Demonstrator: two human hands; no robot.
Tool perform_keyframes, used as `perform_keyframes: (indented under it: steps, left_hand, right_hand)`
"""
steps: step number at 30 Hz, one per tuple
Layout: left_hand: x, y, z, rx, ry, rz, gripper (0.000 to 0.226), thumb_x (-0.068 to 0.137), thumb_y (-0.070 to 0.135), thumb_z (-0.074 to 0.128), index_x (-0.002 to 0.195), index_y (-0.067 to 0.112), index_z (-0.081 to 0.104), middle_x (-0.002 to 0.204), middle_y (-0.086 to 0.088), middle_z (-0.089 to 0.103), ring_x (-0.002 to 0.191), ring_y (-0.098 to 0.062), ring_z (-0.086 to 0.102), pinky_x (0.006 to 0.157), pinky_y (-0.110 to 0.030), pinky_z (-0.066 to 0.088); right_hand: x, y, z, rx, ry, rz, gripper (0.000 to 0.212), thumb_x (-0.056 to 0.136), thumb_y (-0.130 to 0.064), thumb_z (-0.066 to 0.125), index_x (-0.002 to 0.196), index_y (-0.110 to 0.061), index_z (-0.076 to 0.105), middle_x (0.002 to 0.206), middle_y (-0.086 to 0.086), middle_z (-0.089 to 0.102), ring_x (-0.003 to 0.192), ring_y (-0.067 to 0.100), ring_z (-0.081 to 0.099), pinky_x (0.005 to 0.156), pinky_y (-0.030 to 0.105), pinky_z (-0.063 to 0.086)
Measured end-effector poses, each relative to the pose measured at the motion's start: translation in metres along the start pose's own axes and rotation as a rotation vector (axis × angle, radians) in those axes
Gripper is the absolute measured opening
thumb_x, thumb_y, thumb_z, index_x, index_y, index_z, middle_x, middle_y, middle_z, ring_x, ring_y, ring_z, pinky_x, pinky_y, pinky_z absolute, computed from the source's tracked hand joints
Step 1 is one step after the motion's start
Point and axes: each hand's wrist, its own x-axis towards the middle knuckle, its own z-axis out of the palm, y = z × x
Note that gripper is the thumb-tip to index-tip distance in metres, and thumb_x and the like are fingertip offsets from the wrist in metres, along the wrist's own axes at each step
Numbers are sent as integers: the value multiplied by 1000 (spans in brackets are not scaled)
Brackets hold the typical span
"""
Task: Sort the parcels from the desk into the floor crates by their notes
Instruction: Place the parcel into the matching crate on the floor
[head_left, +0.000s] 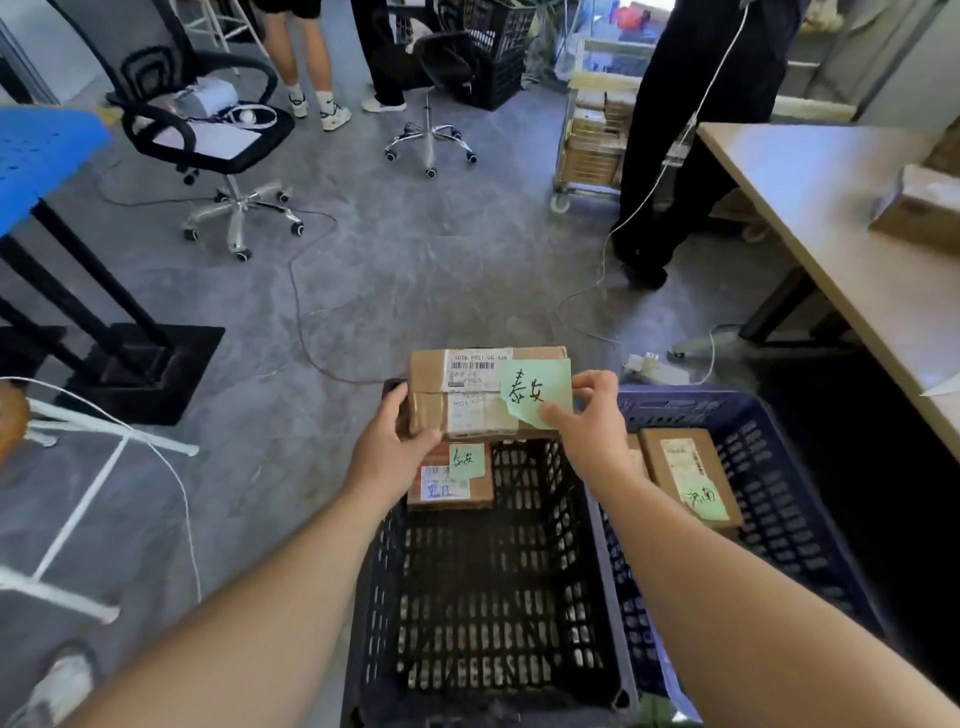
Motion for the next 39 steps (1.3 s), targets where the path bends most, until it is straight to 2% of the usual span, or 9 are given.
perform_keyframes:
  steps: [3,6,8,12,18,29,32,35,39]
  left_hand:
    - [12,-21,3,21,11,-25,68,94,21,62,151,31,28,128,-3,61,101,-15,59,77,-21,46]
    - [27,-46,13,48,13,-63,63,95,21,60,150,32,31,127,0,62,95,-10,58,63,-10,39]
    - [37,-64,22,72,18,-89,62,95,21,60,149,33,32,126,0,62,99,-11,57,71,-13,42]
    - [62,-99,45,158,41,-127,62,96,23,57,149,38,29,130,2,60,112,-19,58,94,-35,47]
    - [95,-155,92,247,7,-194,63,96,12,49,151,33,27,142,-1,45,116,-20,52,96,-33,45]
    - [173,-233,134,341,22,-255,56,96,14,51,148,27,35,142,0,39,112,-14,48,79,-24,43]
    - [186,-245,138,413,-4,-299,56,96,15,51,148,20,32,151,-3,27,126,-20,44,92,-30,46]
    - [184,-245,143,496,-66,-307,59,99,12,45,152,21,23,163,1,-3,144,-26,26,103,-32,38]
    - [184,-236,138,553,-64,-296,59,99,12,46,151,27,23,163,5,-10,145,-25,25,94,-31,43]
  right_hand:
    - [4,17,14,-29,-12,-26,38,92,-3,61,111,-27,38,96,-20,50,101,7,57,75,21,51]
    - [16,41,27,-151,-64,-28,27,92,-10,61,105,-32,50,120,-6,59,104,13,59,74,24,53]
    - [26,61,35,-253,-102,-24,19,94,-14,58,105,-30,58,129,0,58,100,14,57,65,20,46]
    - [45,102,50,-338,-150,-27,28,95,-13,56,117,-31,58,134,-4,55,91,13,58,70,24,48]
    - [79,174,78,-489,-218,-18,41,96,-6,52,132,-26,55,144,0,45,126,18,46,99,25,39]
    - [157,266,149,-500,-231,37,42,97,-9,50,135,-27,52,145,-1,43,122,16,48,90,20,42]
    - [171,275,171,-537,-264,38,44,96,-7,48,135,-26,54,146,-2,42,125,19,47,100,27,43]
    - [176,284,177,-529,-277,83,44,95,-8,47,134,-29,55,146,-6,41,124,16,46,98,21,39]
    - [181,277,167,-605,-354,69,44,93,-18,56,135,-31,55,149,0,36,131,23,42,101,27,39]
